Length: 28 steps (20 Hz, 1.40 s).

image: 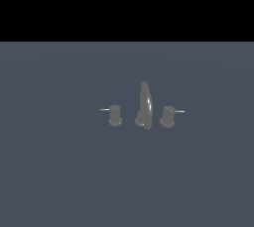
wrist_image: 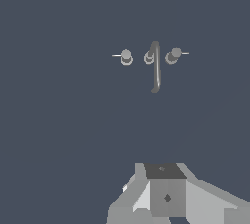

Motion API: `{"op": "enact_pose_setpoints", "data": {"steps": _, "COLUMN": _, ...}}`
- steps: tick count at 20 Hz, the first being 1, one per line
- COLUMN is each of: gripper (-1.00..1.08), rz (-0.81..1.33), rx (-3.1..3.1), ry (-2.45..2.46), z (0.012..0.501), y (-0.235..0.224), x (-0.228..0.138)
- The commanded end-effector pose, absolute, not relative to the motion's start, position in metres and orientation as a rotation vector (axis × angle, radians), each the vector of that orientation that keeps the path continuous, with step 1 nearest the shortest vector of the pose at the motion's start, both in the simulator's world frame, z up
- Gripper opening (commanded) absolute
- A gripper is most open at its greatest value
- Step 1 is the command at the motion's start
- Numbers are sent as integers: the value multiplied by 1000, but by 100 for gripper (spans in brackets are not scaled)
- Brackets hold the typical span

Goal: Turn on the faucet by rotating a designated handle.

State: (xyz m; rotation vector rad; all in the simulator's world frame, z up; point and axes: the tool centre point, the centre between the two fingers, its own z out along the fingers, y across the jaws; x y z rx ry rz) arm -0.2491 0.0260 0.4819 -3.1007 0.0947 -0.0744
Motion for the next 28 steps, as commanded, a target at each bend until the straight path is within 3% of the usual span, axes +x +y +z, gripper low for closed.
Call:
{"op": "enact_pose_setpoints", "data": {"steps": 1, "gripper": -100, "rz": -73, "rx": -3099, "ry": 149, "z": 472, "y": 32, "x": -245}}
{"op": "enact_pose_setpoints", "data": {"steps": 28, "gripper": -100, "rz": -45, "rx": -2928, "ry": 1049, "z": 314, "y": 102, "x": -149}}
